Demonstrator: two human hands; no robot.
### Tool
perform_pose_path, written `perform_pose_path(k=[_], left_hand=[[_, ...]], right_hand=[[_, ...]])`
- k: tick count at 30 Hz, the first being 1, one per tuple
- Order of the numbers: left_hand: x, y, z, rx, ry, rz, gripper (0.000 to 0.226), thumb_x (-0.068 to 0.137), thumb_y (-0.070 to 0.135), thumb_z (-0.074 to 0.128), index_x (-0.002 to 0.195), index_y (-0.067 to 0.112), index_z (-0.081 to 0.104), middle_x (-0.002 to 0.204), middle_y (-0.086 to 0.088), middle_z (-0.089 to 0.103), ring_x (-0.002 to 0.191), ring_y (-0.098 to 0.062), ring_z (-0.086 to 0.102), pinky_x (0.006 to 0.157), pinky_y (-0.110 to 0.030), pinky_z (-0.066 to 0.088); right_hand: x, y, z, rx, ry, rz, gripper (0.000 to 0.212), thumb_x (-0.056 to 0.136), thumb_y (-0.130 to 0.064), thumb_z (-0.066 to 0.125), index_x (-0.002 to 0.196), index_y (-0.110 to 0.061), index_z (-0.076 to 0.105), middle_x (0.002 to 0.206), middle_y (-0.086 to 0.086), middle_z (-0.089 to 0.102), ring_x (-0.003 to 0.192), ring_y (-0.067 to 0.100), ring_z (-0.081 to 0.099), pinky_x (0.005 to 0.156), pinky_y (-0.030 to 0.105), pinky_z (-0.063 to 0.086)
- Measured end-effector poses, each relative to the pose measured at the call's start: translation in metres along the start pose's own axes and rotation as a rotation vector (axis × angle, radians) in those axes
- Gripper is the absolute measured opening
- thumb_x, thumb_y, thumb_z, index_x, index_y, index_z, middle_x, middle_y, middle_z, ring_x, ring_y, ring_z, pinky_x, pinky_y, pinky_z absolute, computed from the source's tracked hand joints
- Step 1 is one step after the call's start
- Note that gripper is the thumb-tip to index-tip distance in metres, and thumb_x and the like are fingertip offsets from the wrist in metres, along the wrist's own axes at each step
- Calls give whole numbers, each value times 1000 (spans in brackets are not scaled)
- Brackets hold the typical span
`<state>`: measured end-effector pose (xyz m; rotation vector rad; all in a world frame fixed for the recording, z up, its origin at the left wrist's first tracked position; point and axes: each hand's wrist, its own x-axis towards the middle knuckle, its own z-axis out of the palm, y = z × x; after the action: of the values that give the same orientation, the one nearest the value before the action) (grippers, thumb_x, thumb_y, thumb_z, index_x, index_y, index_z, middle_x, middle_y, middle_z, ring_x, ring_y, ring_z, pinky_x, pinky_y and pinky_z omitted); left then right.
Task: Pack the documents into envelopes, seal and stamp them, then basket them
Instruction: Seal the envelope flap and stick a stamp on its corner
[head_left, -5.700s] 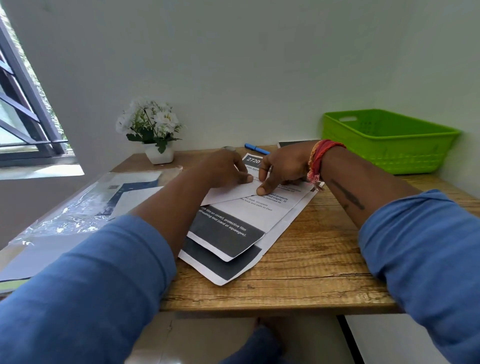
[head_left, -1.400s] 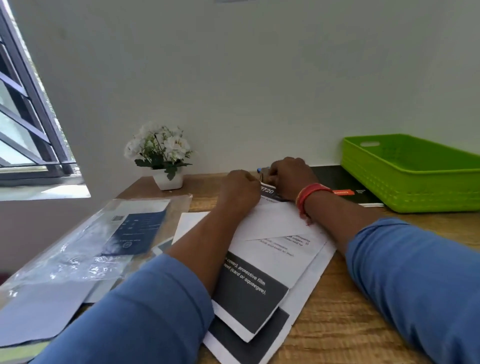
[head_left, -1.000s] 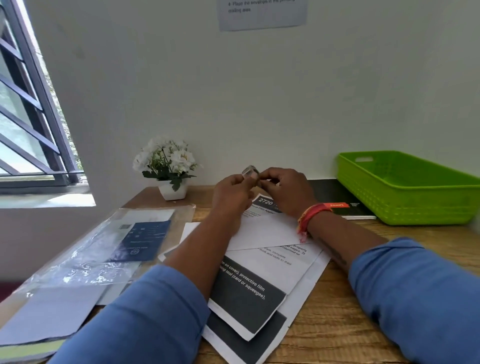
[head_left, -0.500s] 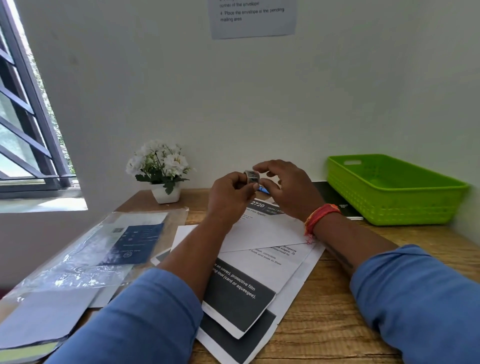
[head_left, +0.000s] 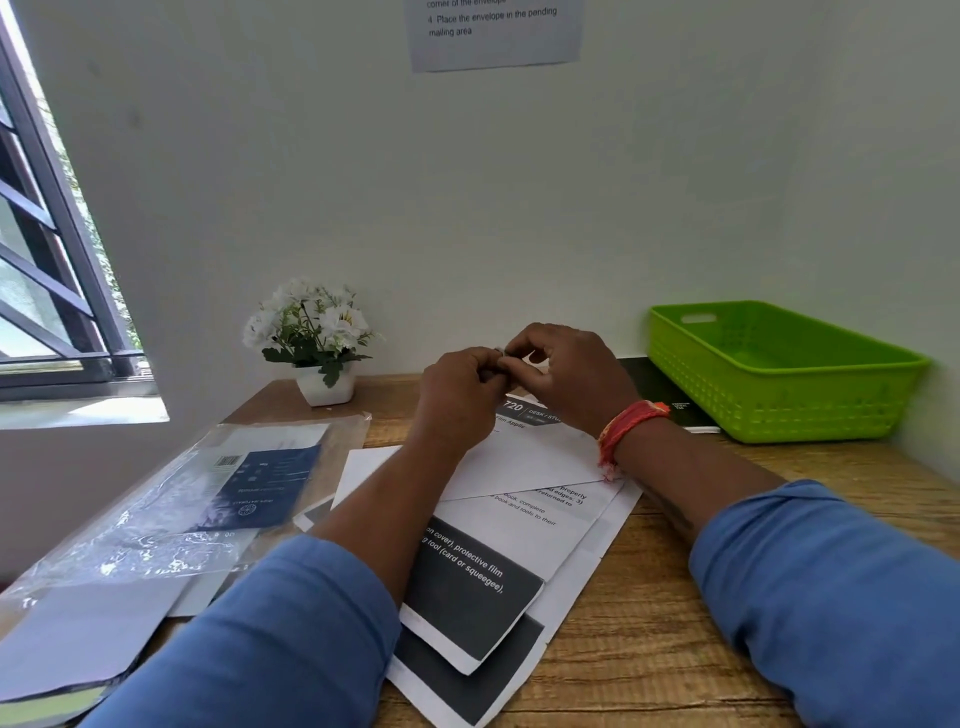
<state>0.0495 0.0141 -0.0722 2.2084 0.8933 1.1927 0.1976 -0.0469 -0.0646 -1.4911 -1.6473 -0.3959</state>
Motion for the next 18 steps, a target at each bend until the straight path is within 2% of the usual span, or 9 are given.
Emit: perform_pose_path(k=[5,7,9,11,15,18], left_hand=[[-2,3,-1,24,26,22,8,90,22,72,94,22,79,78,3,75,76,-18,70,76,-37,57],[-2,3,-3,15,17,20,5,87,21,75,84,24,77,74,4,74,74,-20,70,76,-38,57],[-3,3,-3,12,-4,9,12,86,21,77,76,26,73,71,4,72,73,-21,69,75,-39,57],[-3,4,-2,-7,-18,-1,3,86,21,77,84,22,77,73,4,73,75,-21,70,78,-40,57],[-4,5,1,4,-1,13,5,88,23,76,88,19,78,75,1,74,74,-21,70,76,-41,58],[-4,3,0,40,12,29,7,89,24,75,90,18,78,76,0,74,74,-22,69,76,-40,58]], right_hand=[[-1,-2,2,92,39,25,12,88,-36,70,90,-24,71,88,-12,71,80,10,67,74,32,54],[-2,-4,1,121,63,47,10,89,-29,71,86,-20,72,84,-9,72,77,10,67,72,30,53],[-2,-4,1,128,89,78,11,90,-26,70,83,-18,72,80,-8,72,74,10,67,70,29,52],[-2,-3,0,141,95,115,11,90,-25,69,83,-18,72,79,-9,72,72,9,68,69,27,53],[-5,-3,-2,169,55,106,8,91,-22,68,89,-20,75,81,-12,73,72,3,68,68,16,51],[-6,-6,-1,169,21,78,8,90,-22,69,92,-20,76,85,-12,74,75,3,70,72,18,54]])
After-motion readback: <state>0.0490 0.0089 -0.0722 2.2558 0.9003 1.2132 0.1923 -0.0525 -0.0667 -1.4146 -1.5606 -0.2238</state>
